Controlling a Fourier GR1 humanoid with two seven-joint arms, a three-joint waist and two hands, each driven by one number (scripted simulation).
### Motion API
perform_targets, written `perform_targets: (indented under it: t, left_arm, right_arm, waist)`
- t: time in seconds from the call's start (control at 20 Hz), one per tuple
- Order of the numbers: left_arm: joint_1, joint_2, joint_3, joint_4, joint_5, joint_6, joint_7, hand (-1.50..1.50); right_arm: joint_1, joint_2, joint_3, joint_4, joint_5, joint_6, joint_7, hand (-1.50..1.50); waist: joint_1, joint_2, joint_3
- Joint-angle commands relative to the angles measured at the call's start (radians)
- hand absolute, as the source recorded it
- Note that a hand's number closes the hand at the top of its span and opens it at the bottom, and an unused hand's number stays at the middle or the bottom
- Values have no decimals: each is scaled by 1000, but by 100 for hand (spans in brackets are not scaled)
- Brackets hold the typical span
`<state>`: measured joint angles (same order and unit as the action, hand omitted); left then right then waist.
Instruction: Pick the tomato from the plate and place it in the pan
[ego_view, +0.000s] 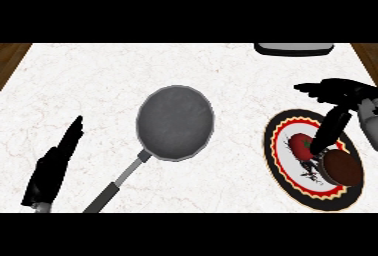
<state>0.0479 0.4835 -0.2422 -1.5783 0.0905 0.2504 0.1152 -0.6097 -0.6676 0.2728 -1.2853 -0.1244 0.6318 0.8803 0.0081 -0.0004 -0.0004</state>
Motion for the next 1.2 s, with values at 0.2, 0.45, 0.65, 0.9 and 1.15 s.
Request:
perform_targets:
  t: [0.2,0.45,0.65,0.9,1.15]
  left_arm:
    - [17,-51,12,21,-30,-4,-43,0]
    - [-42,-51,50,19,-39,-29,30,0]
    - [0,-82,46,30,-67,-29,-19,0]
    - [29,-79,69,-22,-67,-65,24,0]
    - [70,-101,77,-46,-95,-76,-7,0]
  right_arm:
    - [-28,59,58,87,91,44,94,-150]
    - [33,52,44,49,114,58,98,-150]
    - [44,89,47,35,120,61,130,-150]
    - [124,120,34,-19,150,43,136,-150]
    - [156,98,14,1,218,82,73,-150]
  waist:
    - [6,2,0]
    - [-5,0,0]
    - [-5,0,0]
    - [-7,-2,0]
    - [-4,-1,0]
